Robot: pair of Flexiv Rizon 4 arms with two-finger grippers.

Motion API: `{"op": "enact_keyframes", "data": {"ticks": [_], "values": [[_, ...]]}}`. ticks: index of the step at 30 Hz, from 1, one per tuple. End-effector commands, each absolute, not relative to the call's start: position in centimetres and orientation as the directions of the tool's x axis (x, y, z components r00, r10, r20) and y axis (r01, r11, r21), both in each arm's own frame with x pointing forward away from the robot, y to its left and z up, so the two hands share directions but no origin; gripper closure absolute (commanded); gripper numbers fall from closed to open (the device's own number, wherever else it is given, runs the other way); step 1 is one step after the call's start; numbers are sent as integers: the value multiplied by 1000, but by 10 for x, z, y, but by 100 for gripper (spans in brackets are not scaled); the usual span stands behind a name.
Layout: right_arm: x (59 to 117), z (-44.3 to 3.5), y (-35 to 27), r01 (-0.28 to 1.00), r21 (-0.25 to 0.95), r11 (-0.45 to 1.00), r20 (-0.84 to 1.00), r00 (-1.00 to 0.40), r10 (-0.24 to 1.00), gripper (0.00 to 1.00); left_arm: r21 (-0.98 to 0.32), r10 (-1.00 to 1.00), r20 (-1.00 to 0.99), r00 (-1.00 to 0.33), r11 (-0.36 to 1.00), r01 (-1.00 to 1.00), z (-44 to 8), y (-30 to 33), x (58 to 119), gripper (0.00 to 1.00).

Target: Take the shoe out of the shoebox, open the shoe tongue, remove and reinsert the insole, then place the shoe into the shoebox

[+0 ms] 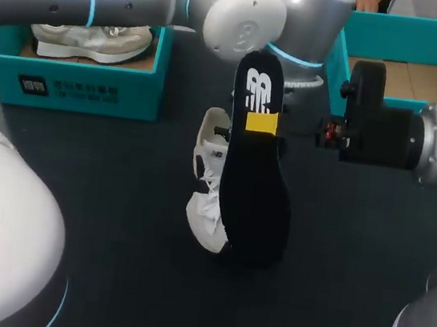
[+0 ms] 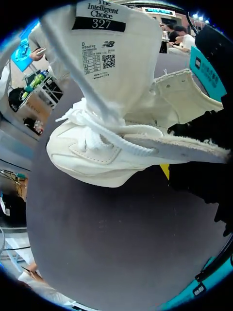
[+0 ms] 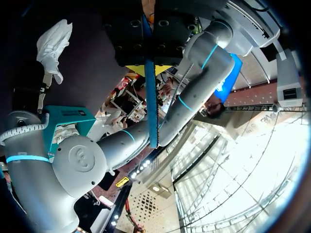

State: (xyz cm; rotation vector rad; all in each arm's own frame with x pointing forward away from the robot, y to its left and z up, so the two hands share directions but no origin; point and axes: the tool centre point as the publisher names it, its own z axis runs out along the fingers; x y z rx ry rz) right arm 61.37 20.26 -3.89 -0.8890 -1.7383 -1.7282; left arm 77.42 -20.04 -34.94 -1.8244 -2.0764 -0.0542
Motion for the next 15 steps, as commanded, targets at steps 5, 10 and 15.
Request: {"op": "enact_keyframes", "data": {"ticks": [5, 10, 15], "values": [[614, -39, 206, 761, 648, -34, 761, -643, 87, 100, -132, 940, 342, -19, 68, 989, -360, -223, 779, 100], [614, -39, 206, 761, 648, -34, 761, -643, 87, 100, -113, 943, 331, -43, 85, 990, -367, -235, 778, 100], [614, -39, 206, 761, 648, -34, 761, -643, 87, 100, -85, 938, 341, -67, 101, 991, -374, -243, 776, 100]]}}
